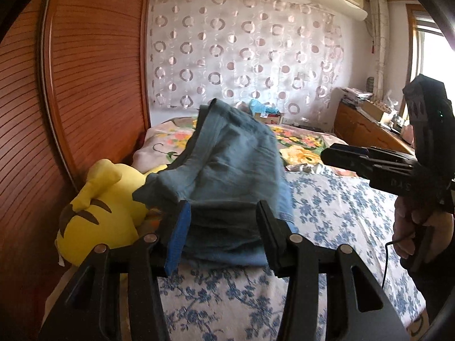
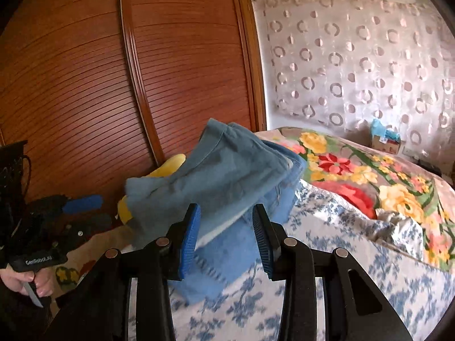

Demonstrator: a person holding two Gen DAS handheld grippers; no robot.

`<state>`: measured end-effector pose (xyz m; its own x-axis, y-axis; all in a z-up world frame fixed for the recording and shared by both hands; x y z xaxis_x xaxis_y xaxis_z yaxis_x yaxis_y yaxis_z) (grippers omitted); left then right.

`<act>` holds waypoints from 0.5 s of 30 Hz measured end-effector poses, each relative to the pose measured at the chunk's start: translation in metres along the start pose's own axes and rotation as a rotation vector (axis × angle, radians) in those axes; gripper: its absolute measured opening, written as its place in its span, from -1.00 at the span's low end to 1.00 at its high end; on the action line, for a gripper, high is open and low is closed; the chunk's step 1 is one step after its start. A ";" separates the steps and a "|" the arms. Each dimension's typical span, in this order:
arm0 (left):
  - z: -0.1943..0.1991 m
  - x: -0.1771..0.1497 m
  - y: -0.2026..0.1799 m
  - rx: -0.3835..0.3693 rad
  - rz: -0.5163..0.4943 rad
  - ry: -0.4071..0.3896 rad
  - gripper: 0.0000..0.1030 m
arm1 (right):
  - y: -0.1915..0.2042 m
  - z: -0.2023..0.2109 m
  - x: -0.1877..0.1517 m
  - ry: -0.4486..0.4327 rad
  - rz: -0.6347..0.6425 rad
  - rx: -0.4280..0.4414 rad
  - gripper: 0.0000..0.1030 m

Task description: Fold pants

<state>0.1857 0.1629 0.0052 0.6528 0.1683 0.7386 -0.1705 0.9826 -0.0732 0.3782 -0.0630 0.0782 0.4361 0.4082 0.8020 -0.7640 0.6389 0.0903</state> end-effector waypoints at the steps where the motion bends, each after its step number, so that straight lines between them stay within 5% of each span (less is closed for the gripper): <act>1: 0.004 -0.002 -0.003 -0.004 -0.009 -0.002 -0.05 | 0.002 0.007 -0.005 -0.005 -0.003 -0.007 -0.23; 4: 0.014 -0.006 -0.013 -0.015 -0.036 -0.007 0.10 | 0.007 0.028 -0.018 -0.021 -0.019 -0.020 -0.23; 15: 0.055 -0.023 -0.047 -0.065 -0.117 -0.037 0.11 | 0.028 0.087 -0.057 -0.074 -0.058 -0.073 -0.23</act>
<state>0.1382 0.1087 0.0290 0.6374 0.0501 0.7689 -0.0456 0.9986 -0.0272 0.2911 -0.1249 0.0863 0.4400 0.3215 0.8385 -0.7006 0.7070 0.0966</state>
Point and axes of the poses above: each gripper's, at about its wrist camera, not at the fingertips, and z roughly against the way its jaws point, y to its left, x to its top, the point moved 2 cm from there along -z, roughly the way its jaws point, and after that the axes turned 9 degrees about y, right-handed, at the moved point
